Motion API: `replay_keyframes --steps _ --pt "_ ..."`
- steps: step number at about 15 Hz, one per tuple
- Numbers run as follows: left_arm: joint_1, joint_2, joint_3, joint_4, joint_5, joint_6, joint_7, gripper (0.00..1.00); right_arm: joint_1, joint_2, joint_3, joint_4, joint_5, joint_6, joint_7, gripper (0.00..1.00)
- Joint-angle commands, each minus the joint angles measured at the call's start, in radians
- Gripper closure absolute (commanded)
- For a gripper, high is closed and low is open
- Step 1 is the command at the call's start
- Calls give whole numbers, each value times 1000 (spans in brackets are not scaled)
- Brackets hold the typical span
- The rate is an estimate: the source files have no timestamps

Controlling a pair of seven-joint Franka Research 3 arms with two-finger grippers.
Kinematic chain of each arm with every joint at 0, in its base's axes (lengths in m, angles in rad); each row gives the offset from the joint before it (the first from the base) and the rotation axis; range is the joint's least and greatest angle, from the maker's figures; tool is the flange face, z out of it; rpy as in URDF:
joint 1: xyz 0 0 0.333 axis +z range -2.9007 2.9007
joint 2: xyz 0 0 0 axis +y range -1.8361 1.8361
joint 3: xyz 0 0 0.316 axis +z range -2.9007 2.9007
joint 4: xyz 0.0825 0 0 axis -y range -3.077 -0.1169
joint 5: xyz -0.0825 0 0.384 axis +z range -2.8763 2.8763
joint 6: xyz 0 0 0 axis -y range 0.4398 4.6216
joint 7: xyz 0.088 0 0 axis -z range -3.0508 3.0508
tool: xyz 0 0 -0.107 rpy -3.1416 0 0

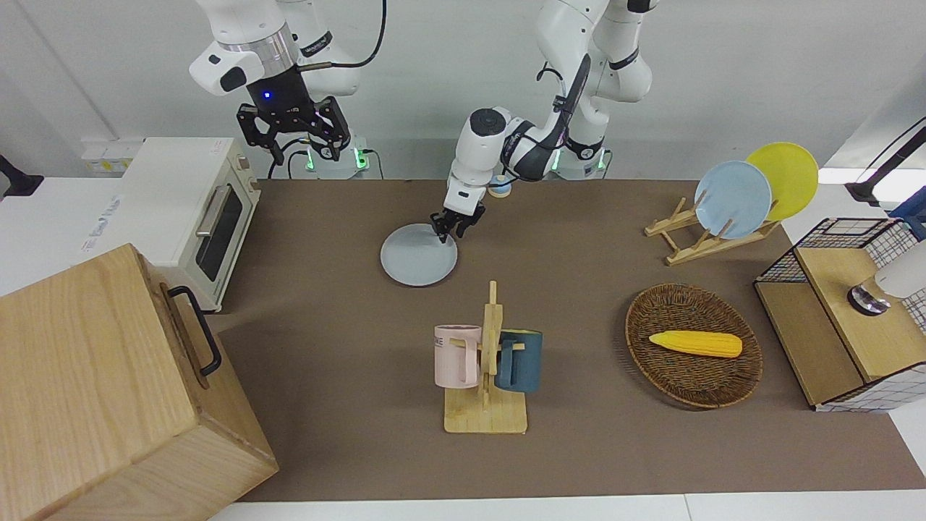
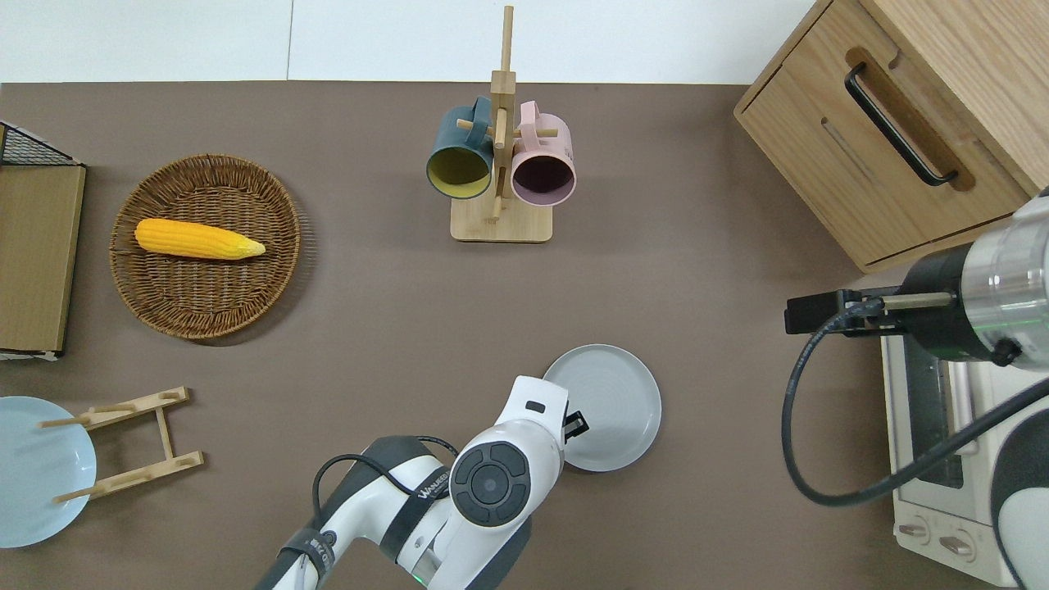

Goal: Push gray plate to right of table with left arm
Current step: 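Push the gray plate with the left gripper toward the toaster oven, then lift the left gripper away from the gray plate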

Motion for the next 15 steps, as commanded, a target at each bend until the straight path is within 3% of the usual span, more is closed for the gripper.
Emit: replay_keyframes --steps 1,4,7,15 --pt "-9 15 12 17 88 -23 -17 17 -6 6 4 14 16 -7 2 5" --pt "1 11 20 46 162 -115 3 15 -6 6 4 14 16 -7 2 5" --pt "22 0 32 55 162 -163 75 15 -6 6 4 14 16 -7 2 5" --pt "200 -109 35 60 147 -322 294 15 -6 6 4 14 16 -7 2 5"
